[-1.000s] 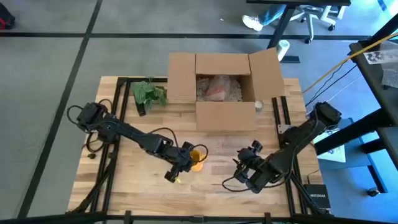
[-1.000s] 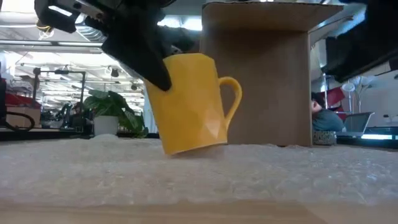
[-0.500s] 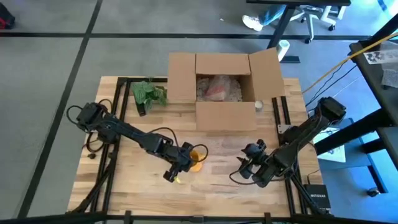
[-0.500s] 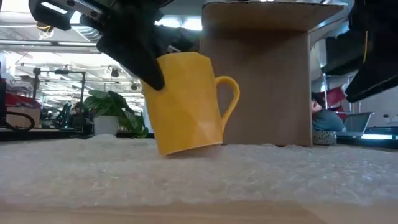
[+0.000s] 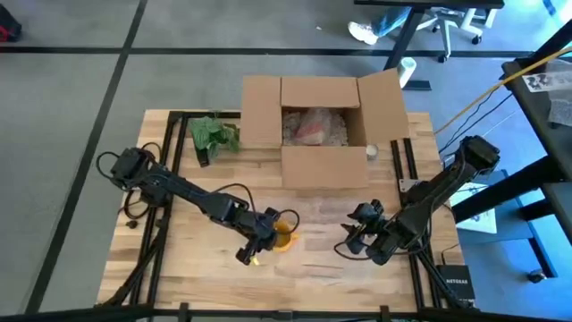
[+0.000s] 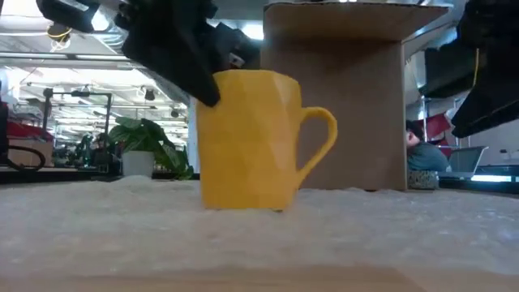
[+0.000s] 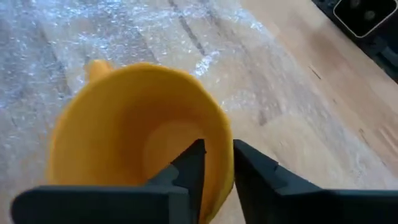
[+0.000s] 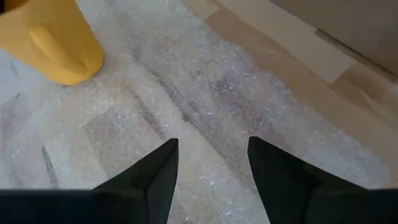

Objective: Wrap mug
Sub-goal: Wrap the yellow mug with the bubble wrap

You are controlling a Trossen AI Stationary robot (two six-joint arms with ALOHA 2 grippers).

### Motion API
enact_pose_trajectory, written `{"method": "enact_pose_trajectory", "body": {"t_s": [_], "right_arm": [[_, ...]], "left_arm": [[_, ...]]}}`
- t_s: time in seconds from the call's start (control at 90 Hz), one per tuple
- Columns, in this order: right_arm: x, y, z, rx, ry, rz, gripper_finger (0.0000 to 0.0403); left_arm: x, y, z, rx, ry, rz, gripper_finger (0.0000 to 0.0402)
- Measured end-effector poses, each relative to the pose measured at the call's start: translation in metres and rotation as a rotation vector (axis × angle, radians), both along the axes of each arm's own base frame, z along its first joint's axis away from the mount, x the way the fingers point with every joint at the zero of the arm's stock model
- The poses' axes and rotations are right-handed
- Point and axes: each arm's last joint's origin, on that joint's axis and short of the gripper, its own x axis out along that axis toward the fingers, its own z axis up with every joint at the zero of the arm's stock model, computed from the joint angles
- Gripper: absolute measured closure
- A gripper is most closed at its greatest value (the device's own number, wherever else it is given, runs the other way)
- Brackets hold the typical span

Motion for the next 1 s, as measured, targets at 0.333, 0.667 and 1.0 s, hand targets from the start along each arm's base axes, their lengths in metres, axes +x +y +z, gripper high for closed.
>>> {"method": "enact_pose_trajectory", "body": {"t_s": [0.333, 0.667, 1.0], "right_arm": [[-0.011, -0.009, -0.010, 0.025, 0.062, -0.041, 0.0221], [-0.026, -0.024, -0.033, 0.158, -0.006, -0.090, 0.0221], [-0.033, -0.029, -0.042, 0.181, 0.021, -0.150, 0.0221]], "left_arm": [[-0.001, -0.003, 0.004, 0.001, -0.005, 0.003, 0.0305], [-0.002, -0.023, 0.034, 0.065, -0.001, 0.005, 0.0302], [-0.030, -0.029, 0.018, 0.178, 0.218, 0.212, 0.0301]]}}
